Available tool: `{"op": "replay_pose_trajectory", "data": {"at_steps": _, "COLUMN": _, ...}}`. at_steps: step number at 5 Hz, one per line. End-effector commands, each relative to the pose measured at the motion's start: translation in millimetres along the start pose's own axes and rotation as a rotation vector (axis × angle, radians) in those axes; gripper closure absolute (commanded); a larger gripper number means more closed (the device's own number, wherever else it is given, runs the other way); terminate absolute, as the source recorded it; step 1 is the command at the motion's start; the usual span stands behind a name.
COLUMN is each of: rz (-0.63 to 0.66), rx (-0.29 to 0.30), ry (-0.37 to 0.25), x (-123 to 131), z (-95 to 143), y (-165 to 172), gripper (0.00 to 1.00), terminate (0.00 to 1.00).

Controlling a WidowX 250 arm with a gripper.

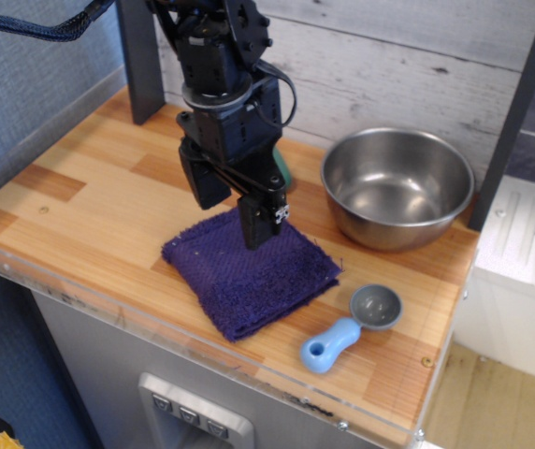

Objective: Put the towel next to the spoon.

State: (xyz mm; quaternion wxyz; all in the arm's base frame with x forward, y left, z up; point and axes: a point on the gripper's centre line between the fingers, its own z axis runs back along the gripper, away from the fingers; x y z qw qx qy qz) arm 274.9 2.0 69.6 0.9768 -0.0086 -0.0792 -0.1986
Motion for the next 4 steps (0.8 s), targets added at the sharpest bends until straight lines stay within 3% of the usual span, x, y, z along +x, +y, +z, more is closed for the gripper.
{"op": "replay_pose_trajectory", "data": {"at_steps": 1, "rz": -0.003, "rx": 0.018, "ry": -0.045, "x": -2.6, "z": 14.7, "y": 4.0, "gripper": 0.00, "terminate": 0.00}}
{"op": "replay_pose_trajectory", "data": {"at_steps": 3, "rz": -0.003, "rx": 0.018, "ry": -0.045, "x": -2.6, "z": 14.7, "y": 4.0, "gripper": 0.00, "terminate": 0.00}}
{"op": "replay_pose_trajectory", "data": {"at_steps": 4, "rz": -0.003, "rx": 0.018, "ry": -0.045, "x": -2.6, "z": 14.7, "y": 4.0, "gripper": 0.00, "terminate": 1.00}}
